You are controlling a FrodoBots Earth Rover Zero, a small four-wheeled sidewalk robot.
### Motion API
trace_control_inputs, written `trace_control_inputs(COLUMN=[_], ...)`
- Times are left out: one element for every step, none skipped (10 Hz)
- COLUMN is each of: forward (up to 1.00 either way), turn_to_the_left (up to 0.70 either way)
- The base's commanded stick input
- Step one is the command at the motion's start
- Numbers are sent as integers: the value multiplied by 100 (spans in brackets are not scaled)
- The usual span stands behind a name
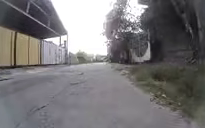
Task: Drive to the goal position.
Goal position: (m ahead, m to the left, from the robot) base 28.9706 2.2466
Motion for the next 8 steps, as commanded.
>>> trace_control_inputs(forward=[100,100,100,100,100,100,100,100], turn_to_the_left=[1,1,1,1,1,1,1,1])
